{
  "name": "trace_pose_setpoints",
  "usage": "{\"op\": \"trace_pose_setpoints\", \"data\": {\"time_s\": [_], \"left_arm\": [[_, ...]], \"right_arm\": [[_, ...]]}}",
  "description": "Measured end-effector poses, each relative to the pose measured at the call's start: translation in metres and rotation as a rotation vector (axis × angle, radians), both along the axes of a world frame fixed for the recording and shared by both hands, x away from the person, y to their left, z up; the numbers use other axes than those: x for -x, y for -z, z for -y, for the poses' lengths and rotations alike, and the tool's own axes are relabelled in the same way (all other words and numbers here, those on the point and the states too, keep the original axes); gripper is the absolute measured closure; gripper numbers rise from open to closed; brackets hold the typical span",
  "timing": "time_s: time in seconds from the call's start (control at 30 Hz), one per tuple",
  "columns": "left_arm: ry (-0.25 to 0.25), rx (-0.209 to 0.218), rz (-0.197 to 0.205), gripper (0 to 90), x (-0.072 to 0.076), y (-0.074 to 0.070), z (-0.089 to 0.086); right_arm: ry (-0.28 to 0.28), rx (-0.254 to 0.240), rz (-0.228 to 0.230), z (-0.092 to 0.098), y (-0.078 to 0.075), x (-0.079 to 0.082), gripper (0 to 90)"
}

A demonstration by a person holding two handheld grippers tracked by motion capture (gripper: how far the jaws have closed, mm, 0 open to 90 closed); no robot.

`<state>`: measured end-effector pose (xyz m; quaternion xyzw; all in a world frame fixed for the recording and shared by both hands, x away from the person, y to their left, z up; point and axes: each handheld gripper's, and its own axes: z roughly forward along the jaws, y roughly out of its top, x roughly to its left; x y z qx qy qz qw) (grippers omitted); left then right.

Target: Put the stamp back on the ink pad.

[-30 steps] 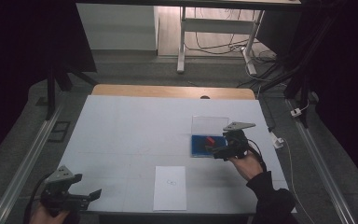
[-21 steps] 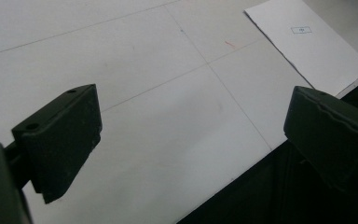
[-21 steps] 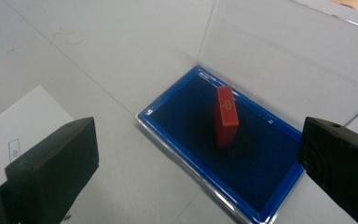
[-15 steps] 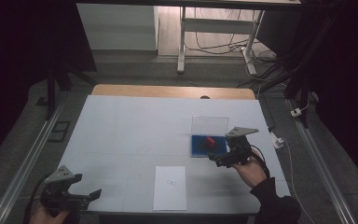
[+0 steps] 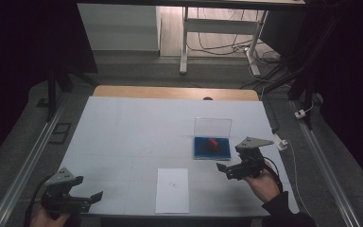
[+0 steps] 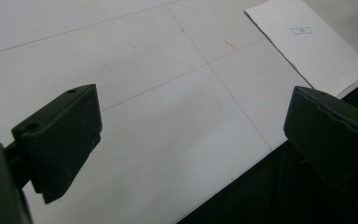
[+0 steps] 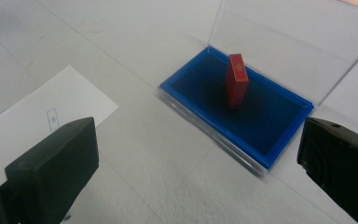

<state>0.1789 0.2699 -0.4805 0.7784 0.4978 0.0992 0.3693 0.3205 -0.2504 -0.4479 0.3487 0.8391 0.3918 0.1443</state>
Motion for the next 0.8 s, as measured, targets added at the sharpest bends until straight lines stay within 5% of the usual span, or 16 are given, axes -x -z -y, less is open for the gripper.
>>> {"op": "trace_pose_setpoints", "data": {"time_s": [0.8], "left_arm": [[0.0,0.004,-0.002,4.6,0.0,0.0,-0.001]], "right_arm": [[0.101,-0.014,-0.006,0.043,0.001,0.039,0.0]]}}
